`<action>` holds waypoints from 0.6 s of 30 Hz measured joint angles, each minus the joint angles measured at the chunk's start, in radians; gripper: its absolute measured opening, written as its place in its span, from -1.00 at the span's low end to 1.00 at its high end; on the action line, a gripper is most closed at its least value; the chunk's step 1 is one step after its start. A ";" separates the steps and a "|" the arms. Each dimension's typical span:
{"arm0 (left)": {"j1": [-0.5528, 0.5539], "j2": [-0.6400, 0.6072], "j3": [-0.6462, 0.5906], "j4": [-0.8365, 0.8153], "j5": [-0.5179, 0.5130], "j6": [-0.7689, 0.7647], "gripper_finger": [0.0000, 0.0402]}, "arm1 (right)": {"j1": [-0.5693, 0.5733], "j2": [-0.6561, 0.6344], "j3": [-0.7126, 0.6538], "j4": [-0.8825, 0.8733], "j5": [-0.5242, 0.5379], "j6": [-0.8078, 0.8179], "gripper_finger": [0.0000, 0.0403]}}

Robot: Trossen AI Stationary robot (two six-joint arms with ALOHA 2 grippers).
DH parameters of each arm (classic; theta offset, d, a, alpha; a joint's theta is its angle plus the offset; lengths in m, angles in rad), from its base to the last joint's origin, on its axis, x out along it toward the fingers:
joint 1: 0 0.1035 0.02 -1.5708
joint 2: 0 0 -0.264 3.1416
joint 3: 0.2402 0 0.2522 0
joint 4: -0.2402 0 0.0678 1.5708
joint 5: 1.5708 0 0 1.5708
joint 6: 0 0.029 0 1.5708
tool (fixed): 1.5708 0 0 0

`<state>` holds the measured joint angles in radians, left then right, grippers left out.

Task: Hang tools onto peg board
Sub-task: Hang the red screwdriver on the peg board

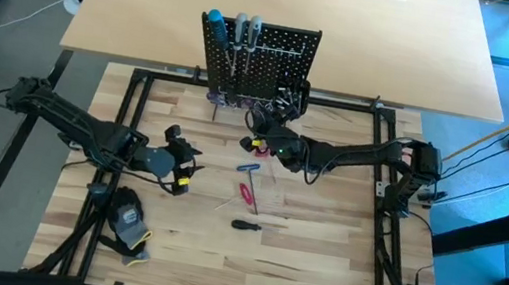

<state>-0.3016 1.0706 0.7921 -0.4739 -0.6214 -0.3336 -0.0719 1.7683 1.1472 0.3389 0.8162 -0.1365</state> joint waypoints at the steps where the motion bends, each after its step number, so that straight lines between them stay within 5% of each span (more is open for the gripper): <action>1: 0.000 0.000 0.000 0.001 0.000 0.000 -0.15 | 0.000 0.000 0.004 -0.007 0.000 0.001 -0.43; 18: 0.000 0.000 0.000 0.022 0.000 0.007 -0.15 | -0.002 0.000 0.145 -0.247 -0.026 0.041 -0.47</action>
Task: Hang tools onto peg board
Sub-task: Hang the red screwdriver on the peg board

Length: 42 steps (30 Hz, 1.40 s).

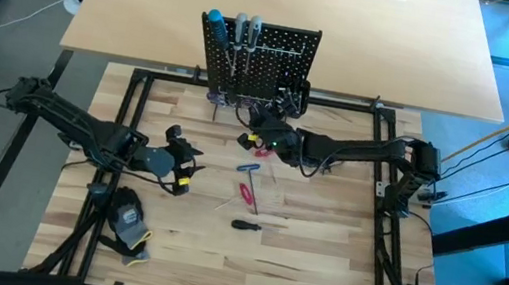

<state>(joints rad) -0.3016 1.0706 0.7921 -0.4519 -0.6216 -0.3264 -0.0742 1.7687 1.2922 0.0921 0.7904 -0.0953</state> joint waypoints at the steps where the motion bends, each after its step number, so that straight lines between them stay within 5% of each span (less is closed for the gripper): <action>1: 0.000 0.000 0.000 0.000 0.000 0.000 -0.15 | -0.004 0.000 0.000 -0.001 0.000 0.001 -0.47; 42: 0.000 0.000 0.000 0.001 0.000 -0.007 -0.15 | -0.061 0.002 0.084 -0.194 -0.098 0.114 -0.46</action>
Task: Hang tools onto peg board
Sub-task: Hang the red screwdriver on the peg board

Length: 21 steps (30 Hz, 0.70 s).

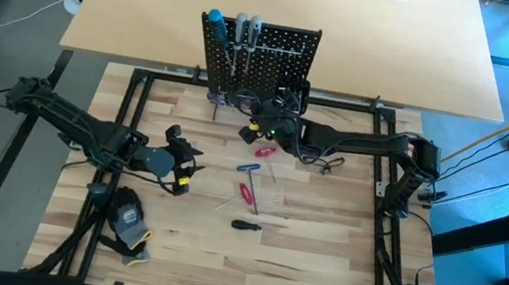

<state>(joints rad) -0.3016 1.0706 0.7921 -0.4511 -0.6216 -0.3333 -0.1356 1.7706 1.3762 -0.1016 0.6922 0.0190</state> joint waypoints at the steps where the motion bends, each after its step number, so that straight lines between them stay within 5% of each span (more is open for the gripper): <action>1: 0.000 0.000 0.000 0.000 0.000 0.000 -0.15 | -0.003 0.001 0.000 -0.002 -0.011 0.003 -0.46; 21: 0.000 0.000 0.000 0.022 0.000 0.001 -0.15 | -0.009 0.030 0.001 -0.001 -0.013 -0.001 -0.46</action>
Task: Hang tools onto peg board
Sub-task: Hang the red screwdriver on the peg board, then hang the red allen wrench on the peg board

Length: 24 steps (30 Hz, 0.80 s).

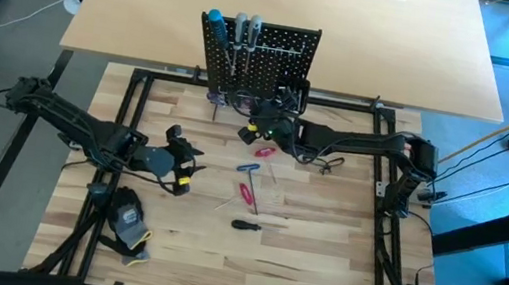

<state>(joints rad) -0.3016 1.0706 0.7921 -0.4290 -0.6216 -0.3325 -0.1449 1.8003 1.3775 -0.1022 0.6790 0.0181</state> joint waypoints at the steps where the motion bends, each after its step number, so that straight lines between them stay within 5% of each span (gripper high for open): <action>1: 0.000 0.000 0.000 0.000 0.000 0.000 -0.15 | 0.000 0.002 0.000 0.001 0.000 0.000 -0.46; 7: 0.000 0.000 0.000 -0.001 0.000 0.002 -0.15 | 0.001 0.004 0.000 0.004 0.002 0.000 -0.43; 17: 0.000 0.000 0.000 -0.001 0.000 0.002 -0.15 | 0.002 0.005 -0.001 0.024 -0.009 0.004 0.02; 24: 0.000 0.000 0.000 -0.001 0.000 0.002 -0.15 | 0.027 0.003 -0.003 0.030 0.011 -0.030 0.09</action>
<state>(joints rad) -0.3016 1.0706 0.7921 -0.4301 -0.6212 -0.3302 -0.1176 1.8033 1.3742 -0.0724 0.6901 -0.0114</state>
